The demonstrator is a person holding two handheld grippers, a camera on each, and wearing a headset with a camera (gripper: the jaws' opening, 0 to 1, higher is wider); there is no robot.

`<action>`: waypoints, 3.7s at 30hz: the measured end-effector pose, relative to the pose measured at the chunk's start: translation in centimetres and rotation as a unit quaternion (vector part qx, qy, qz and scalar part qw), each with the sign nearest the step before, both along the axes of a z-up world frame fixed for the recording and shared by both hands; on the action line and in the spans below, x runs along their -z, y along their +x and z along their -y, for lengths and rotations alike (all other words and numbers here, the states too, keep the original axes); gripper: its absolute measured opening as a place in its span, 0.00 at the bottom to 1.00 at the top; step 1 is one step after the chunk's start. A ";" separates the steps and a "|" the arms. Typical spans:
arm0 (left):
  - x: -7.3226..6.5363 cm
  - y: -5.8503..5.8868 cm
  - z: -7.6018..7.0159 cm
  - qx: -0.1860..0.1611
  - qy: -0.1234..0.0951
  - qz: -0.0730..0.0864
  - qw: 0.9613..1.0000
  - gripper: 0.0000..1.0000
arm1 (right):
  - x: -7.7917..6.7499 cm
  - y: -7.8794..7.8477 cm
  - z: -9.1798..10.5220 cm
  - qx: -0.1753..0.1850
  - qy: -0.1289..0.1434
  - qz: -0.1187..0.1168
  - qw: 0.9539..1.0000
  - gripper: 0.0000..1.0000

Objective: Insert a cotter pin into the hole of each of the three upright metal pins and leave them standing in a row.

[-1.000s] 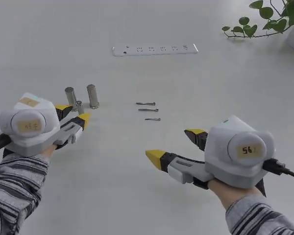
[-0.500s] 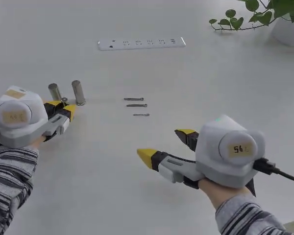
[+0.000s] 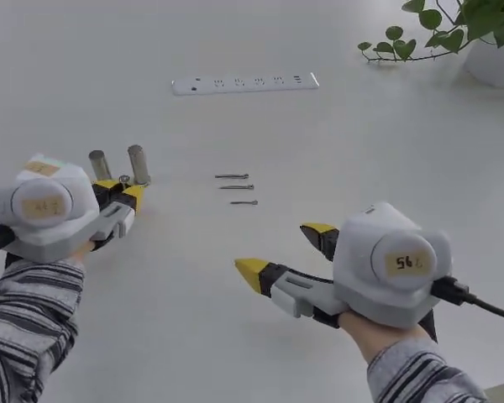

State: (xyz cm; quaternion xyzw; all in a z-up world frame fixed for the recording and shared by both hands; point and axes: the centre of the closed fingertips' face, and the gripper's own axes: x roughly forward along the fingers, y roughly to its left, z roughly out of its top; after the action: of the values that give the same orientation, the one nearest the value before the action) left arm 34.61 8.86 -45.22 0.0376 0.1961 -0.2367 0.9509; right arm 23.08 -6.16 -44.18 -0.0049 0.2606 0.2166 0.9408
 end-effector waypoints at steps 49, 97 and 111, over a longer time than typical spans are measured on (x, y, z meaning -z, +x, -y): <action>-1.1 -6.8 4.4 0.059 -0.008 -0.018 0.998 0.54 | -0.2 2.9 0.6 -0.129 -0.013 -0.077 0.989 0.42; -2.2 -10.3 -1.8 0.015 0.004 -0.027 1.000 0.77 | 5.8 10.0 -0.2 -0.373 -0.310 -0.178 0.856 0.00; -3.0 -10.7 -0.6 0.045 -0.014 -0.023 0.999 0.63 | 3.9 8.9 -0.4 -0.371 -0.274 -0.121 0.879 0.00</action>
State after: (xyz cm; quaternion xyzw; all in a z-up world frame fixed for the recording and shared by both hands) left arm 23.87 9.46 -42.21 0.0279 0.2132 -0.2824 0.9349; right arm 32.02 -5.75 -48.05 -0.3323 0.4008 0.4683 0.7138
